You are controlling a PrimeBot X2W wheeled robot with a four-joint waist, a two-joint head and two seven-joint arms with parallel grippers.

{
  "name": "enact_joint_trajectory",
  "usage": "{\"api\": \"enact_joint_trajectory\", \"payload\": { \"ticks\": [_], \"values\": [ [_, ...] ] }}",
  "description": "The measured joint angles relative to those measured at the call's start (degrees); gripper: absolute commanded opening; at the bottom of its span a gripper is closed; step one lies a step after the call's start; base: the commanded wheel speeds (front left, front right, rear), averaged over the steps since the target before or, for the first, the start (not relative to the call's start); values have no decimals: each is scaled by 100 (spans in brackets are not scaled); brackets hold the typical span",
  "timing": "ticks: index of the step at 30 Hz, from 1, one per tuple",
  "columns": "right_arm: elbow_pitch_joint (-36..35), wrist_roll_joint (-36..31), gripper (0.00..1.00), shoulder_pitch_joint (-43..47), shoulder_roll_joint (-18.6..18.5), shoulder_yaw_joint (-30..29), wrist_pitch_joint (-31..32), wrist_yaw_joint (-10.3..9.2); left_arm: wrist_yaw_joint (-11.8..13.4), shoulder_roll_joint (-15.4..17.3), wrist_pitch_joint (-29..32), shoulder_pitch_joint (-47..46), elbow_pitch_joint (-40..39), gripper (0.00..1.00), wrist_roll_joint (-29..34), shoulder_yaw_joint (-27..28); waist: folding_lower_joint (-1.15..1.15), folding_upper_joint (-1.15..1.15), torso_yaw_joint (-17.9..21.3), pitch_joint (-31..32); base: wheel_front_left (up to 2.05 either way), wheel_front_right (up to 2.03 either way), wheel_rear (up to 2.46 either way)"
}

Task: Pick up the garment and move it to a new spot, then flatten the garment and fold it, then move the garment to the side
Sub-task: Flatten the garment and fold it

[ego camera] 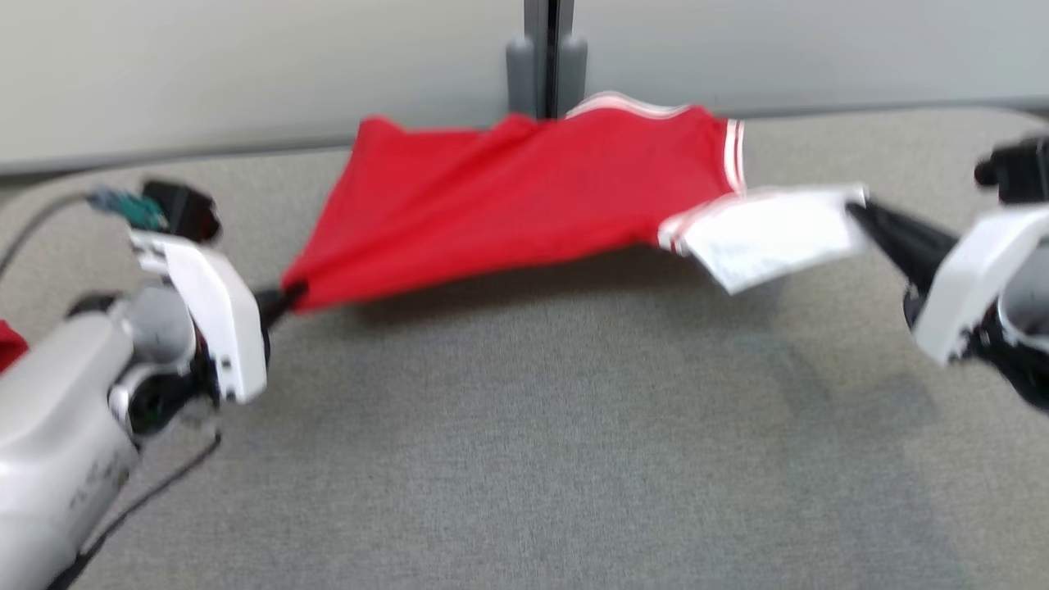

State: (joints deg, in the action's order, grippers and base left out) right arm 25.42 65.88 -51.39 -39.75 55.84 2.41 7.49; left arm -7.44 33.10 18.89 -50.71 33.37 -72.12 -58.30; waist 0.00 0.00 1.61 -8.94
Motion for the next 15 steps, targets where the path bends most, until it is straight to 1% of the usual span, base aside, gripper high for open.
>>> {"api": "enact_joint_trajectory", "payload": {
  "ticks": [4, 8, 10, 15],
  "values": [
    [-538, 203, 0, 656, -482, 46, 517, 0, 4, 275, 658, 541, -500, 0, -393, -199, 0, 0, -19, 471, 0, 0, 0],
    [-1192, 409, 0, 1207, -1055, -18, 1085, 1, 204, 547, 1124, 861, -1183, 0, -616, -345, 0, 0, -42, 731, 0, 0, 0],
    [-1503, 508, 0, 1483, -1334, -89, 1357, 1, 311, 693, 1346, 989, -1546, 0, -682, -435, 0, 0, -60, 736, 0, 0, 0],
    [-2239, 688, 0, 2162, -1858, -330, 1986, 1, 577, 1081, 1907, 1295, -2324, 0, -953, -611, 0, 0, -62, 698, 0, 0, 0]
  ]
}}
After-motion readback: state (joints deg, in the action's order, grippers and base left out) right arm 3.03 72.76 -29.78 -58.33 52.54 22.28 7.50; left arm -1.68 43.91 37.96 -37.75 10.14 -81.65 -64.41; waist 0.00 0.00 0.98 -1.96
